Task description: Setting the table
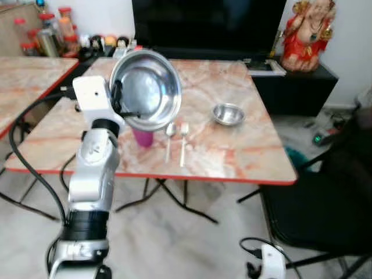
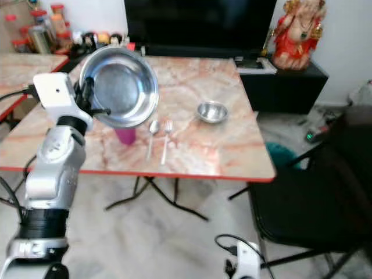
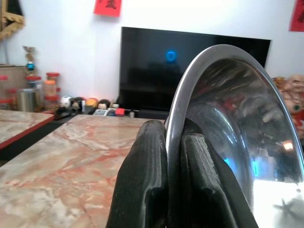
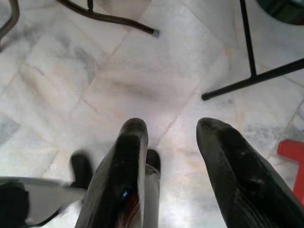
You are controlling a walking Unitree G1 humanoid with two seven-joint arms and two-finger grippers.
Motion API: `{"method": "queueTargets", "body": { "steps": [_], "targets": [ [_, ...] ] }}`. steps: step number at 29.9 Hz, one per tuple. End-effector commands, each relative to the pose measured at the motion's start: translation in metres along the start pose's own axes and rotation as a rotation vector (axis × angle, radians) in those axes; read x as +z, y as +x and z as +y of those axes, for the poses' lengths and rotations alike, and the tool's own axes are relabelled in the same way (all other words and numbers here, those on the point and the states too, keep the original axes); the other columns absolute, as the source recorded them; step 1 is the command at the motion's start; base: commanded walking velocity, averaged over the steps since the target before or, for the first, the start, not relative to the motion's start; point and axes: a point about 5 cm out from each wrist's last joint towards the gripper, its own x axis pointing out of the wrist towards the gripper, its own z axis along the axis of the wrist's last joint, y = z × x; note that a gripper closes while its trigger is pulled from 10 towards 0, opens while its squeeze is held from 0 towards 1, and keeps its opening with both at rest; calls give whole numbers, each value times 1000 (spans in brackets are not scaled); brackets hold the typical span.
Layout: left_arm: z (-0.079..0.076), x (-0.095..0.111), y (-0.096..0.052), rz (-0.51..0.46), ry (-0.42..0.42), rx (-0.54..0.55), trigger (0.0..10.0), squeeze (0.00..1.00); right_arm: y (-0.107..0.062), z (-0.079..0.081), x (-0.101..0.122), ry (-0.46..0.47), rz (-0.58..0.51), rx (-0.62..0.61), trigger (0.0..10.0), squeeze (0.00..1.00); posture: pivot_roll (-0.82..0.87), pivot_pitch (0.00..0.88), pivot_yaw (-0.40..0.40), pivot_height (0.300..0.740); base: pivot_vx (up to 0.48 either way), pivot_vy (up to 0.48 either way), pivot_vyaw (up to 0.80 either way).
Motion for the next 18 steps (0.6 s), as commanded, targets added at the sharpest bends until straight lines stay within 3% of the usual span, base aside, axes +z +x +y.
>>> {"method": "queueTargets", "body": {
  "steps": [1, 18],
  "targets": [
    [7, 9, 2, -30, 32, 19, 10000, 0, 1, 6, 3, 13, -14, 13, 10000, 0, 87, 0, -36, 740, 0, 480, 0],
    [20, 4, 1, -2, 45, 60, 10000, 0, 2, 8, 5, 42, -28, 30, 10000, 0, 94, 0, -38, 740, 0, 480, 0]
  ]
}}
